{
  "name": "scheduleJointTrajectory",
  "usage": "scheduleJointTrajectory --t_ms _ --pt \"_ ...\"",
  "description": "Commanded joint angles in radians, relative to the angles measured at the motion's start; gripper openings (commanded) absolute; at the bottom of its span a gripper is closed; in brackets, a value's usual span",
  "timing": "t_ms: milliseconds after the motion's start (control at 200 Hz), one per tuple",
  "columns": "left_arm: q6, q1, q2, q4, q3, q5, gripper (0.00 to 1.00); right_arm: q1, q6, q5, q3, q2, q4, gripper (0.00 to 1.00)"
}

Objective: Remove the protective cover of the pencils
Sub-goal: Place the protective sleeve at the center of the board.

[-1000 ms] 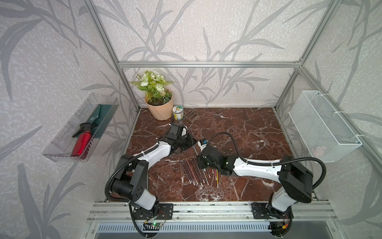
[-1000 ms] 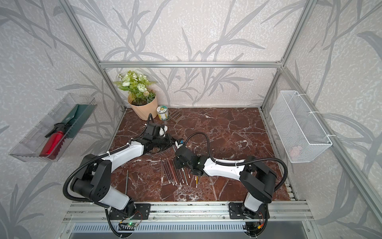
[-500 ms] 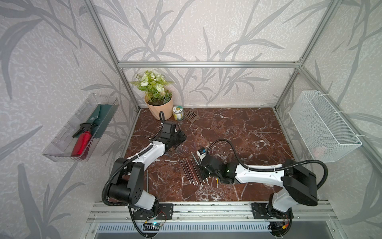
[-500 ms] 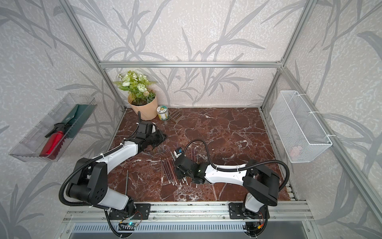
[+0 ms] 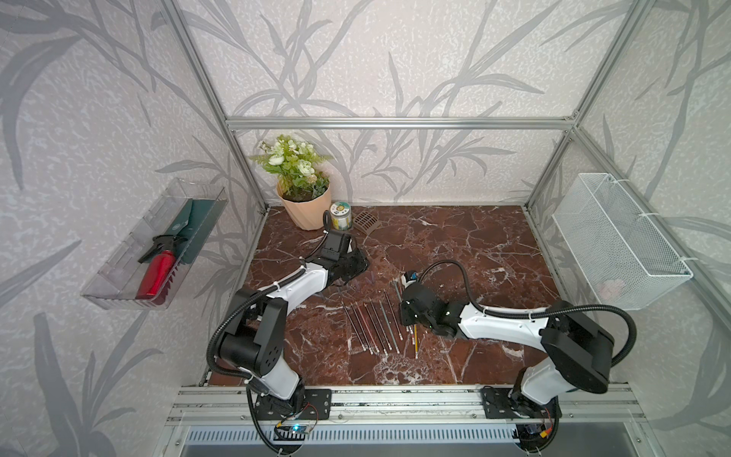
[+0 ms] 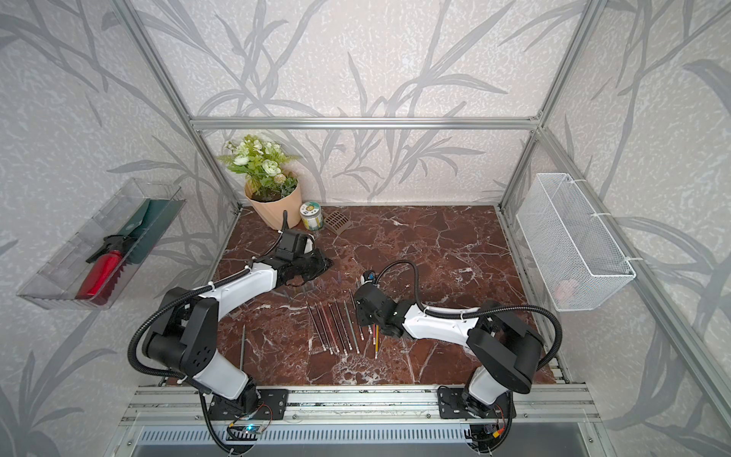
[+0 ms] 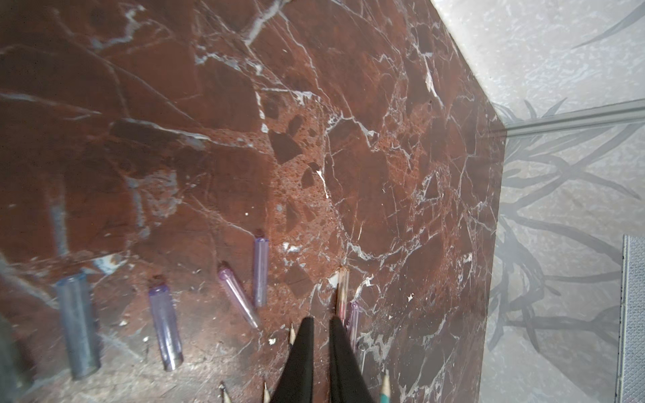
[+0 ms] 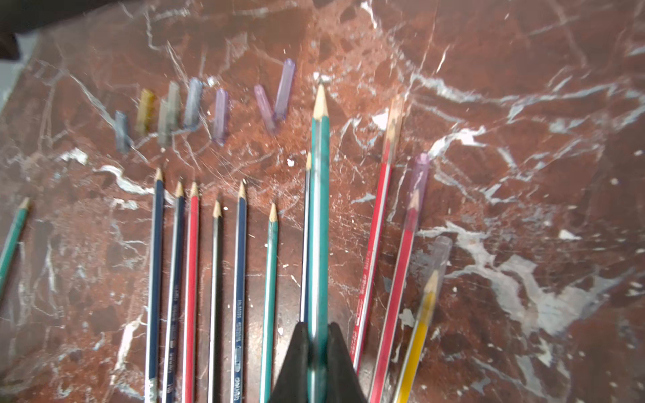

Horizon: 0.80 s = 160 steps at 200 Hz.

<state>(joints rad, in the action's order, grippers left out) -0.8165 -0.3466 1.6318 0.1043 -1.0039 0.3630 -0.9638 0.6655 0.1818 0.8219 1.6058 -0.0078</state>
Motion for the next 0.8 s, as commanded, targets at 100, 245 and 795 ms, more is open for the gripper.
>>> scheduleJointTrajectory --t_ms 100,245,795 --pt "0.043 -0.041 0.074 0.073 -0.083 0.001 0.00 0.019 0.005 -0.052 0.074 0.082 -0.056 0.00" --pt "0.057 -0.069 0.131 0.101 -0.129 0.010 0.00 0.025 0.003 -0.075 0.098 0.132 -0.066 0.00" --pt "0.083 -0.096 0.279 0.196 -0.246 0.034 0.00 0.045 0.012 -0.094 0.117 0.187 -0.080 0.01"
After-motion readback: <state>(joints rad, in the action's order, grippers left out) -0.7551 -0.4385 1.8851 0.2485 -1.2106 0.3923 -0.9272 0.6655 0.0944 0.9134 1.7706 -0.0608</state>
